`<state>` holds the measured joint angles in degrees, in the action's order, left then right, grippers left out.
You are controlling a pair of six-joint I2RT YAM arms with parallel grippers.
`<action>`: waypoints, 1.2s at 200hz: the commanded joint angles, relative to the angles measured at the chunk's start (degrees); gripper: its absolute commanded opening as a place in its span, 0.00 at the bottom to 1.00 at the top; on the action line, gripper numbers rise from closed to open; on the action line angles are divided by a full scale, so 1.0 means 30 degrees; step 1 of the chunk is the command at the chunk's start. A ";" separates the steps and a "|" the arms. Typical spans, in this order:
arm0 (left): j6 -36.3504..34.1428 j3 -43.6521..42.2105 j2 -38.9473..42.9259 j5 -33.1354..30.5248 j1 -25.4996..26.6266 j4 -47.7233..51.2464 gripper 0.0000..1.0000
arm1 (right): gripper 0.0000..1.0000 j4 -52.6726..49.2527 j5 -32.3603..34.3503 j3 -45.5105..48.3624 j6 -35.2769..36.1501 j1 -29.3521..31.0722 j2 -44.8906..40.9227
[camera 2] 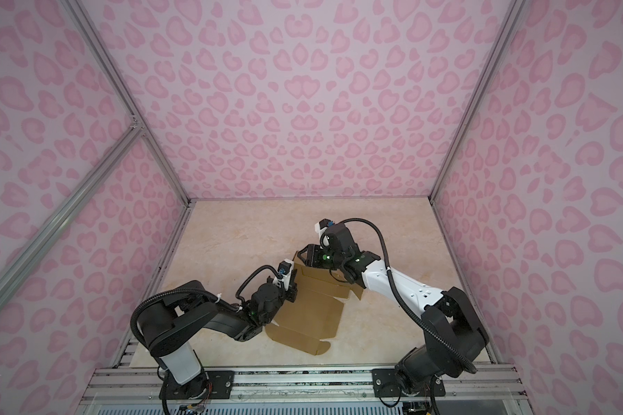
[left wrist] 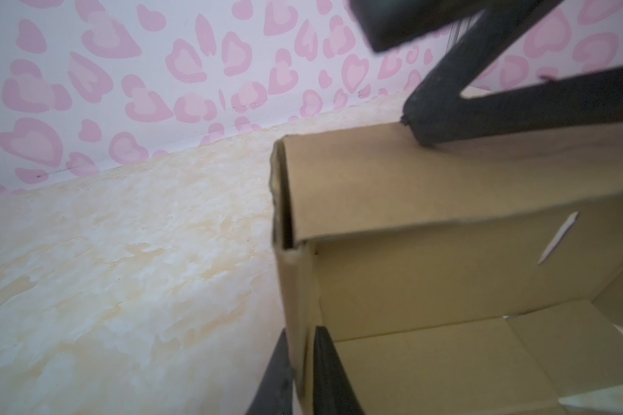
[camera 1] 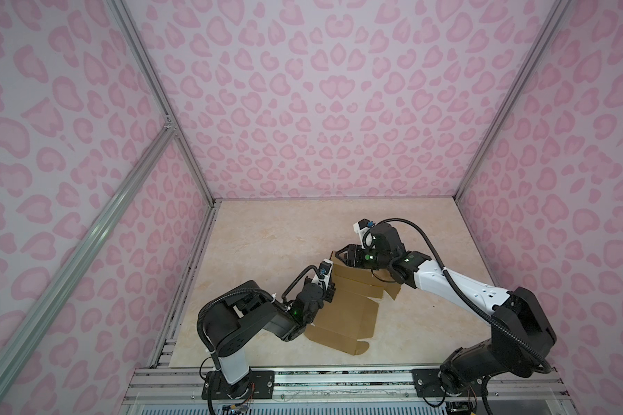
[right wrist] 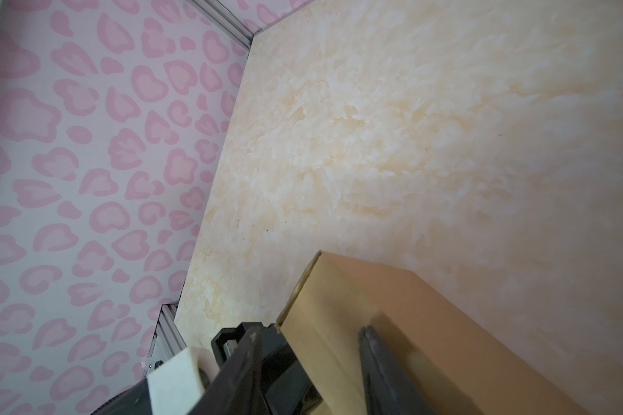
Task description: Fold the paper box
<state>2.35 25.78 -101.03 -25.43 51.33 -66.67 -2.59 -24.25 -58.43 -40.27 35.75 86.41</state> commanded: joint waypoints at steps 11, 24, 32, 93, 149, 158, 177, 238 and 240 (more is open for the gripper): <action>-0.0249 0.0174 -0.0131 0.0621 -0.0089 -0.1496 0.21 | 0.47 -0.0182 -0.0025 0.0200 0.0105 0.0037 0.0181; -0.0118 0.0206 -0.0149 0.1098 -0.0169 -0.1641 0.22 | 0.47 -0.0189 -0.0027 0.0170 0.0114 0.0045 0.0191; -0.0038 0.0203 -0.0156 0.1435 -0.0220 -0.1836 0.23 | 0.47 -0.0193 -0.0048 0.0170 0.0109 0.0063 0.0200; 0.0820 0.0273 -0.0362 0.3672 -0.0875 -0.2120 0.24 | 0.47 -0.0239 -0.0078 0.0150 0.0109 0.0071 0.0096; 0.1026 0.0548 -0.0844 0.4472 -0.1056 -0.1861 0.21 | 0.47 -0.0249 -0.0119 0.0112 0.0152 0.0200 -0.0039; 0.1005 0.0612 -0.0934 0.4461 -0.1063 -0.1903 0.21 | 0.47 -0.0250 -0.0116 0.0084 0.0148 0.0226 -0.0053; 0.1011 0.0678 -0.1082 0.4682 -0.1085 -0.1946 0.20 | 0.47 -0.0250 -0.0116 0.0117 0.0177 0.0239 -0.0067; 0.0944 0.0779 -0.1244 0.4617 -0.1127 -0.1658 0.05 | 0.47 -0.0243 -0.0044 0.0120 0.0152 0.0272 -0.0064; 0.0945 0.0781 -0.1244 0.4634 -0.1118 -0.1610 0.05 | 0.47 -0.0264 -0.0044 0.0114 0.0178 0.0257 -0.0071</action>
<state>4.95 27.77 -104.29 -12.84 48.01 -70.39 -2.50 -24.32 -58.35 -40.27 36.45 86.15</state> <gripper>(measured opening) 0.093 0.472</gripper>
